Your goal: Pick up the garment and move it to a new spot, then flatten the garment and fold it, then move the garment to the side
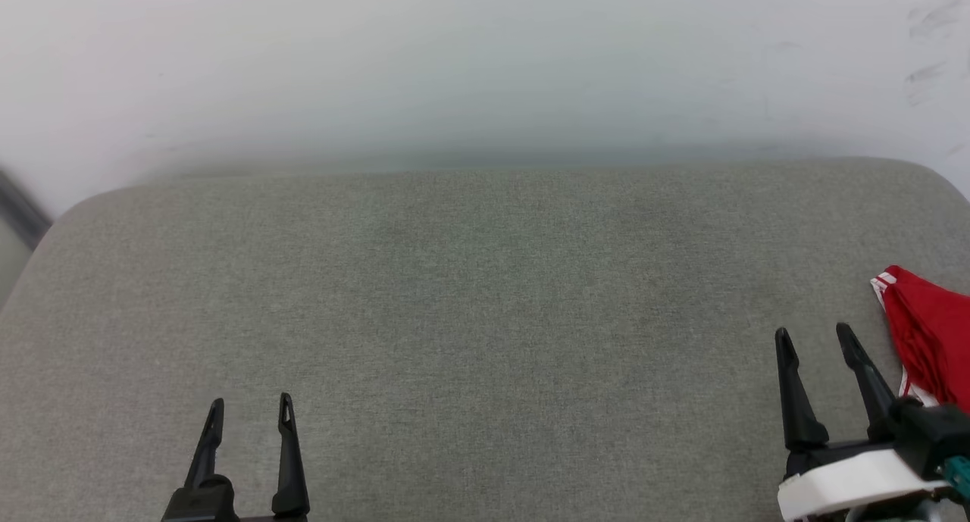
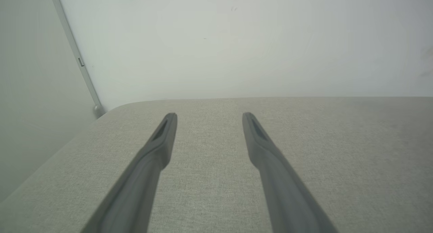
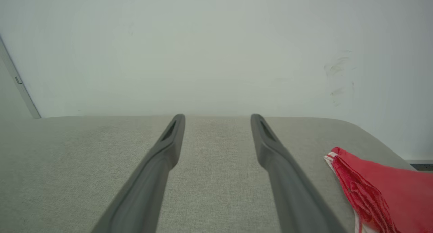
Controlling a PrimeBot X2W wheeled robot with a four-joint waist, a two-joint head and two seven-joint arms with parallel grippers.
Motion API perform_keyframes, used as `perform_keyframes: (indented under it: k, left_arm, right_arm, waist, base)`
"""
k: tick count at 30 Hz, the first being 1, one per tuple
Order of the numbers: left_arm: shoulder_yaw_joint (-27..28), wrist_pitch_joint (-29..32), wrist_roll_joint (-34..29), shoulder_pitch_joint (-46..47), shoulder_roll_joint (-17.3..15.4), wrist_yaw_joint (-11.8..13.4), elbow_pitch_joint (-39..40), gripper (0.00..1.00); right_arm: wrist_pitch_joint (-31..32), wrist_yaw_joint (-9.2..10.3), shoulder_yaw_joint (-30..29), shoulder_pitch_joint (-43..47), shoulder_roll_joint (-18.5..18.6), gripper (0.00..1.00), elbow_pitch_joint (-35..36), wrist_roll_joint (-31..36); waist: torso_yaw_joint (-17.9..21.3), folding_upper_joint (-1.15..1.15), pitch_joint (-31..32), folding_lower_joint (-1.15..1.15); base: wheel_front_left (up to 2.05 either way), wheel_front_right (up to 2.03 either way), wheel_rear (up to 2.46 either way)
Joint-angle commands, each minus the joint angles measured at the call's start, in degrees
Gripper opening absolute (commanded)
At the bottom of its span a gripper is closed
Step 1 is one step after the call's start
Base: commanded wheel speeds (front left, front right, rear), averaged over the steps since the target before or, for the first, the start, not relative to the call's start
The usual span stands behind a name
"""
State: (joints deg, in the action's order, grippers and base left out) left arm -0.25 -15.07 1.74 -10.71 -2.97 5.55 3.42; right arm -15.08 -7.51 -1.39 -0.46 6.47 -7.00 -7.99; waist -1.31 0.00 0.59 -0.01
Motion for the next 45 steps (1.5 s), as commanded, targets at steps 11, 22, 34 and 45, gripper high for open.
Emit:
perform_keyframes:
  k: [11,22,34,45]
  left_arm:
    - [0.07,-0.12,-0.04,-1.79,0.07,-2.41,-0.67,1.0]
    - [0.74,-0.12,-0.16,-1.22,0.09,-3.41,-1.19,1.0]
    - [0.42,1.85,10.13,-0.03,-0.42,-3.89,-4.02,0.0]
    - [0.46,4.16,23.17,2.79,-1.06,-5.39,-6.42,0.0]
  right_arm:
    - [-0.08,0.05,-3.08,7.11,-2.9,1.0,3.78,-0.17]
    - [-0.08,0.05,-3.08,8.41,-3.59,1.0,4.73,-0.3]
    - [2.19,0.0,-3.1,6.67,-3.25,0.0,1.6,-9.08]
    - [5.03,0.01,-3.27,4.65,-3.16,0.0,0.31,-20.68]
  waist:
    - [-0.14,0.0,1.01,0.01]
    - [-0.08,0.0,0.75,0.01]
    - [0.01,0.0,0.65,0.01]
    - [0.13,0.0,0.52,0.01]
  base:
    - [0.0,0.0,0.0]
    - [0.0,0.0,0.0]
    - [0.0,0.0,0.0]
    - [0.0,0.0,0.0]
